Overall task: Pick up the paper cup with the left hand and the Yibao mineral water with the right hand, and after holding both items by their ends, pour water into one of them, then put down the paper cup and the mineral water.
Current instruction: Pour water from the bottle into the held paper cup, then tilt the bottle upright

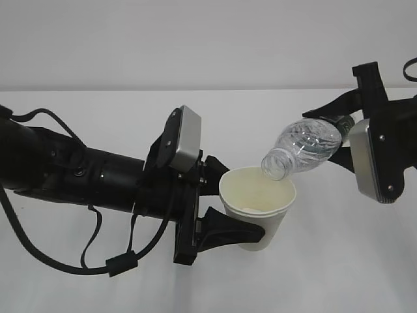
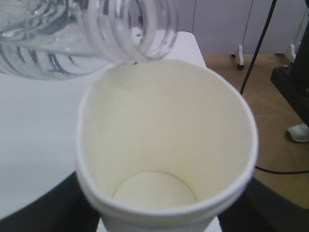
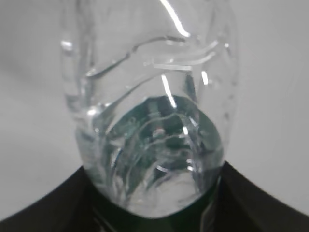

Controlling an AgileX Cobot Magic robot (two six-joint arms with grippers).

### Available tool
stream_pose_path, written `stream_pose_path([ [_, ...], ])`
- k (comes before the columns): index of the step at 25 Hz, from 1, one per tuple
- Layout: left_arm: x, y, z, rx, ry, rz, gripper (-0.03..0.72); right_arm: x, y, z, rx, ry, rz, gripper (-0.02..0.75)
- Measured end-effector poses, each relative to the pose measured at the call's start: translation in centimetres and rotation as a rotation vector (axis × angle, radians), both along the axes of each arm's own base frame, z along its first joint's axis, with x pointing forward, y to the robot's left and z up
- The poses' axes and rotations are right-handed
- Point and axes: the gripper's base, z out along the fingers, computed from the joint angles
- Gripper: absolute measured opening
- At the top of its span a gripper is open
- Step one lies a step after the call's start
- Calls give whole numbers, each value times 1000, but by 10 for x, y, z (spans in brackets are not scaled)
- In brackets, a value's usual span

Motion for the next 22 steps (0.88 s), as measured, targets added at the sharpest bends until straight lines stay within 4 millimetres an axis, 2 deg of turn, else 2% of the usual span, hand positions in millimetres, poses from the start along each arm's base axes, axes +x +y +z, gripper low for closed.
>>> stream_pose_path([
  [22,-2,0,-1,13,11,-20,475,-5,0,13,-7,-61,7,435],
])
